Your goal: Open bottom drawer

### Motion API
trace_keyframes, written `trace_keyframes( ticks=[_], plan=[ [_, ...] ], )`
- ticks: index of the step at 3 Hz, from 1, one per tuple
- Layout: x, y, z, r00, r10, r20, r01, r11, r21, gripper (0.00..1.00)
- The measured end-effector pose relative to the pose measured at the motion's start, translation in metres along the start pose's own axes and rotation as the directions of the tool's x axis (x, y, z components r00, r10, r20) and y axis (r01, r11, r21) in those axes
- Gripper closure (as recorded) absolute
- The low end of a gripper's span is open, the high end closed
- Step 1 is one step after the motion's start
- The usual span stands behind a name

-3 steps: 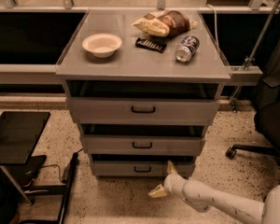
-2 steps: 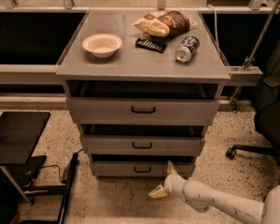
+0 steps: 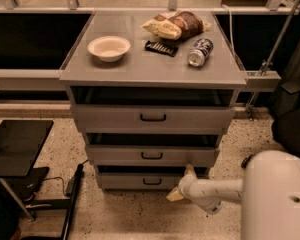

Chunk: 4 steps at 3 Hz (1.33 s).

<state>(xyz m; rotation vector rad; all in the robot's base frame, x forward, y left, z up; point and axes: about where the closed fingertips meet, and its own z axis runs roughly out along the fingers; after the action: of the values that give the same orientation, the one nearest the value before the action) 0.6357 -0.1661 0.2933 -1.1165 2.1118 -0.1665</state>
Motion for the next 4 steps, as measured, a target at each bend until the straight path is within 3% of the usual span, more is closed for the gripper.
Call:
trace_keyframes(
  ticks=[1, 4],
  plan=[
    [0.002, -0.013, -0.006, 0.999, -0.017, -0.045, 0.019, 0.9990, 0.039, 0.00],
    [0.014, -0.010, -0.003, 0.999, 0.000, -0.048, 0.001, 0.9997, 0.023, 0.00]
  ],
)
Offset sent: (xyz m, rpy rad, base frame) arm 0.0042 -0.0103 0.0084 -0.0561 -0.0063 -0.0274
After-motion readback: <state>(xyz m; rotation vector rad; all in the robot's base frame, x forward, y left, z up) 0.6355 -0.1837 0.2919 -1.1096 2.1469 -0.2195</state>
